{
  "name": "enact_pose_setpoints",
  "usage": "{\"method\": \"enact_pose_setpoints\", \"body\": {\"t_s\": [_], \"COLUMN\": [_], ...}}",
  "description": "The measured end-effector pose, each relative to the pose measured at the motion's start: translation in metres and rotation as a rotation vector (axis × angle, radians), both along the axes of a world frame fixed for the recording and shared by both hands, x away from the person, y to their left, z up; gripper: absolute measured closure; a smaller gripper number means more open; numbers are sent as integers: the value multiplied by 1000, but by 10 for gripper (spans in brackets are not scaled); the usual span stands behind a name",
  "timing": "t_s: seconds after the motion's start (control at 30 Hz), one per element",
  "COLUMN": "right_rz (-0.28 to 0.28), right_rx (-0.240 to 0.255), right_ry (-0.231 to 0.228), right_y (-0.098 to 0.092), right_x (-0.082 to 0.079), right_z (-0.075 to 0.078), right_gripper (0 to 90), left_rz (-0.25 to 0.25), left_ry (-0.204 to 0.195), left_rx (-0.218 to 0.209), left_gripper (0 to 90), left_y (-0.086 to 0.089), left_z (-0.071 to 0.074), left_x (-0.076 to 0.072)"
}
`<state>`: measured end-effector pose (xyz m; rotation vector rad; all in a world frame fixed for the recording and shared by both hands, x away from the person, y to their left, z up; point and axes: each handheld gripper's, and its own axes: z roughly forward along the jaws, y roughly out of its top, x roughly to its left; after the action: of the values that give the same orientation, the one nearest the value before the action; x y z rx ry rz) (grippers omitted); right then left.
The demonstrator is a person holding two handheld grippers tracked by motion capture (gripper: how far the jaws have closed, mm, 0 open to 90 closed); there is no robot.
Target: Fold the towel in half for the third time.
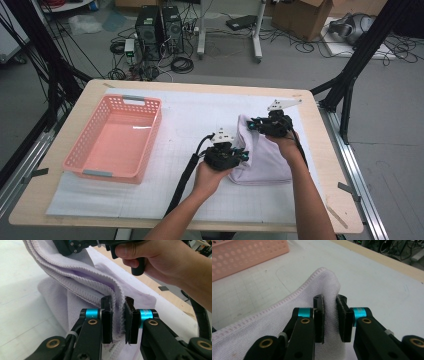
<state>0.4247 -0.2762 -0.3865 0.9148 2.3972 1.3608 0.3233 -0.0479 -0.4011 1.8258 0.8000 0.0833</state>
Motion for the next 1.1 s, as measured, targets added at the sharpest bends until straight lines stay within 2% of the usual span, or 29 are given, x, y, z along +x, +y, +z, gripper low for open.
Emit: {"method": "enact_pose_setpoints", "body": {"t_s": [0.17, 0.2, 0.23, 0.3, 0.33, 0.4, 0.5, 0.57, 0.6, 0.63, 0.73, 0.83, 0.87, 0.9, 0.97, 1.07, 1.1], "right_rz": [-32, -33, -40, -50, -57, -71, -79, -87, -84, -89, -89, -99, -111, -133, -210, -263, -263], "right_rx": [-22, -32, -36, -33, -29, -29, -27, -40, -42, -39, -52, -50, -45, -38, -8, -24, -24], "right_ry": [16, 13, 19, 22, 22, 28, 30, 25, 19, 17, 6, 13, 16, 29, 53, 48, 48], "right_y": [-16, -20, -23, -32, -37, -44, -48, -51, -52, -52, -53, -56, -59, -62, -74, -82, -82], "right_x": [-3, -3, -4, -5, -7, -8, -10, -12, -12, -13, -13, -15, -16, -17, -24, -33, -33], "right_z": [-7, -8, -10, -14, -15, -18, -21, -22, -22, -22, -22, -23, -23, -23, -18, -9, -9], "right_gripper": [778, 778, 777, 773, 772, 771, 771, 771, 771, 771, 760, 739, 709, 641, 542, 516, 516], "left_rz": [-10, -11, 1, 9, 34, 43, 72, 89, 108, 108, 150, 163, 166, 171, 183, 189, 189], "left_ry": [3, 0, -23, -35, -55, -70, -119, -135, -132, -132, -127, -122, -123, -133, -119, -126, -126], "left_rx": [-2, -10, -28, -28, -31, -37, -43, -38, -31, -31, -14, 2, 11, 14, 32, 30, 30], "left_gripper": [770, 729, 643, 490, 449, 407, 398, 398, 398, 398, 397, 397, 396, 394, 396, 390, 388], "left_y": [-19, -21, -22, -19, -11, -5, 14, 28, 41, 41, 64, 72, 76, 80, 90, 97, 97], "left_z": [-5, -6, -5, -4, -1, 1, 6, 6, 3, 3, -6, -11, -14, -16, -23, -26, -26], "left_x": [2, 2, 2, 2, 3, 4, 5, 6, 7, 7, 7, 6, 6, 5, 5, 5, 5]}}
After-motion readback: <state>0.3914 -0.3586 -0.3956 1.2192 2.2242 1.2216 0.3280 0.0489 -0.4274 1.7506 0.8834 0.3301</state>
